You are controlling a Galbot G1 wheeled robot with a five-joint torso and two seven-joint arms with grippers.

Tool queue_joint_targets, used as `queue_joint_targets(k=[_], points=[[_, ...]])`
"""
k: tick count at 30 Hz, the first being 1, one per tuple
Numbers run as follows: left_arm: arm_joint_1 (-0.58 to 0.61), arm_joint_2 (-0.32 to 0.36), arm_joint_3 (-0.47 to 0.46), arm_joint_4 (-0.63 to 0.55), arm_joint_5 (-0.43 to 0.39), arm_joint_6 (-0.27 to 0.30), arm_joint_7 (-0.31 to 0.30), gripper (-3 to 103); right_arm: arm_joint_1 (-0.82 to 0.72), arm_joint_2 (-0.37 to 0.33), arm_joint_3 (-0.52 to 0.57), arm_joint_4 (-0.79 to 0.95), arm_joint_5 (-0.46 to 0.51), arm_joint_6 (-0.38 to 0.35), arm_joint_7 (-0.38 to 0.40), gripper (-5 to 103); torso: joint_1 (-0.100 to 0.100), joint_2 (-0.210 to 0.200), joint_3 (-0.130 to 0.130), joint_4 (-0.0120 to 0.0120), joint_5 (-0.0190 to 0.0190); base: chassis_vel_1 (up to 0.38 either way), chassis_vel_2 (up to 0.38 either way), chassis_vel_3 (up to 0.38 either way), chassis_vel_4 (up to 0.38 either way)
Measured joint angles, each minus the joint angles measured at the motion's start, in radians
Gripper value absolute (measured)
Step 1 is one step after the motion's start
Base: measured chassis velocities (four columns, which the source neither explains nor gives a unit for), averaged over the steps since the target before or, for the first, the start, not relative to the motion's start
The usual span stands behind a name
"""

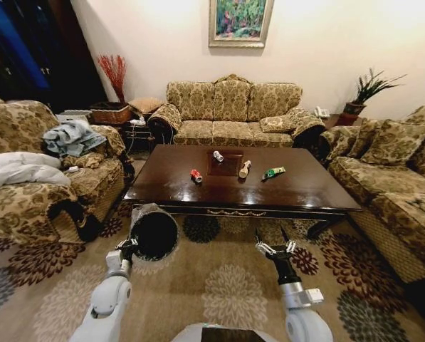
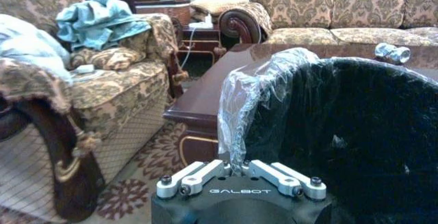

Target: Move to the front of the table and place the trash on the table into the trash bin.

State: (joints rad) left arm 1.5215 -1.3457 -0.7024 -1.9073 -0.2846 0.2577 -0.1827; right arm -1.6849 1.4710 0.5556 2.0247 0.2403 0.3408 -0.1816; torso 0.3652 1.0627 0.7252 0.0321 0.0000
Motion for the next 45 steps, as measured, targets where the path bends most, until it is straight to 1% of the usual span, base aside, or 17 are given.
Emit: queue_joint_targets(k=[4, 7, 10, 11, 12, 15, 16, 20, 25, 29, 31, 34, 36, 39, 41, 44, 45], points=[[0.016, 0.005, -0.02, -0.032, 0.007, 0.005, 0.016, 2, 0.002, 0.001, -0.002, 0.001, 0.0, -0.001, -0.003, 100, 0.0, 0.0, 0.0, -0.0003, -0.0002, -0.207, 0.2, 0.175, -0.195], [0.047, 0.011, -0.052, -0.08, 0.054, 0.008, 0.038, 2, 0.002, 0.002, -0.003, 0.001, 0.003, 0.002, -0.009, 100, 0.0, 0.0, 0.0, -0.0002, -0.0001, -0.175, 0.204, 0.188, -0.191], [0.117, 0.026, -0.128, -0.165, 0.176, -0.031, 0.116, 2, -0.004, 0.006, 0.008, 0.001, 0.009, 0.024, -0.009, 100, 0.0, 0.0, 0.0, 0.0009, 0.0, -0.2, 0.214, 0.197, -0.195], [0.117, 0.026, -0.128, -0.165, 0.176, -0.031, 0.116, 2, -0.004, 0.006, 0.008, 0.001, 0.009, 0.024, -0.009, 100, 0.0, 0.0, 0.0, 0.0009, 0.0, -0.217, 0.224, 0.185, -0.197], [0.13, 0.041, -0.152, -0.212, 0.188, -0.032, 0.13, 2, -0.013, 0.009, 0.016, 0.001, 0.016, 0.026, -0.007, 100, 0.0, 0.0, 0.0, 0.0004, 0.0007, -0.173, 0.224, 0.215, -0.175], [0.124, 0.061, -0.166, -0.268, 0.169, -0.006, 0.143, 2, -0.012, 0.01, 0.018, -0.012, 0.023, 0.03, -0.005, 100, 0.0, 0.0, 0.0, 0.0002, 0.0001, -0.195, 0.2, 0.18, -0.176], [0.112, 0.071, -0.166, -0.283, 0.156, 0.015, 0.144, 2, -0.008, 0.01, 0.017, -0.016, 0.024, 0.031, -0.005, 100, 0.0, 0.0, 0.0, -0.0007, 0.0002, -0.159, 0.199, 0.173, -0.187], [0.09, 0.098, -0.174, -0.293, 0.14, 0.043, 0.148, 2, 0.014, 0.005, 0.01, -0.022, 0.026, 0.026, -0.004, 100, 0.0, 0.0, 0.0, 0.0, -0.0001, -0.196, 0.149, 0.175, -0.191], [0.065, 0.12, -0.179, -0.289, 0.122, 0.045, 0.146, 2, 0.027, -0.006, 0.012, -0.034, 0.036, 0.027, -0.002, 100, 0.0, 0.0, 0.0, -0.0001, -0.0006, -0.192, 0.195, 0.211, -0.205], [0.034, 0.146, -0.229, -0.297, 0.111, 0.046, 0.147, 2, 0.056, -0.014, 0.009, -0.06, 0.059, 0.071, -0.029, 100, 0.0, 0.0, 0.0, 0.0001, 0.0004, -0.186, 0.192, 0.185, -0.181], [0.028, 0.157, -0.245, -0.297, 0.112, 0.044, 0.149, 2, 0.061, -0.016, 0.006, -0.063, 0.069, 0.07, -0.04, 100, 0.0, 0.0, 0.0, 0.0, 0.0003, -0.211, 0.185, 0.21, -0.198], [0.023, 0.179, -0.269, -0.296, 0.117, 0.036, 0.156, 2, 0.078, -0.021, -0.002, -0.068, 0.077, 0.045, -0.051, 100, 0.0, 0.0, 0.0, -0.0001, 0.0, -0.178, 0.172, 0.159, -0.166], [0.014, 0.207, -0.29, -0.278, 0.136, 0.022, 0.159, 2, 0.122, -0.023, -0.021, -0.085, 0.055, -0.013, -0.051, 100, 0.001, 0.0, 0.0, -0.0003, -0.0005, -0.072, 0.097, 0.069, -0.064], [0.006, 0.25, -0.296, -0.252, 0.178, -0.009, 0.159, 2, 0.204, -0.032, -0.093, -0.124, 0.025, -0.088, -0.042, 100, 0.0, 0.0, 0.0, 0.0002, 0.0002, -0.016, 0.022, 0.01, -0.015], [0.006, 0.258, -0.293, -0.247, 0.179, -0.01, 0.159, 2, 0.218, -0.035, -0.112, -0.132, 0.022, -0.1, -0.041, 100, 0.0, 0.0, 0.0, 0.0003, 0.0, 0.0, 0.0, 0.0, 0.0], [0.003, 0.288, -0.282, -0.225, 0.175, -0.013, 0.159, 2, 0.32, -0.047, -0.231, -0.221, -0.023, -0.146, -0.012, 100, -0.001, 0.0, -0.001, 0.0002, -0.0004, 0.01, -0.015, 0.001, 0.018], [0.003, 0.288, -0.282, -0.225, 0.175, -0.013, 0.159, 2, 0.32, -0.047, -0.231, -0.221, -0.023, -0.146, -0.012, 100, -0.001, 0.0, -0.001, 0.0002, -0.0004, 0.03, -0.044, 0.003, 0.055]])
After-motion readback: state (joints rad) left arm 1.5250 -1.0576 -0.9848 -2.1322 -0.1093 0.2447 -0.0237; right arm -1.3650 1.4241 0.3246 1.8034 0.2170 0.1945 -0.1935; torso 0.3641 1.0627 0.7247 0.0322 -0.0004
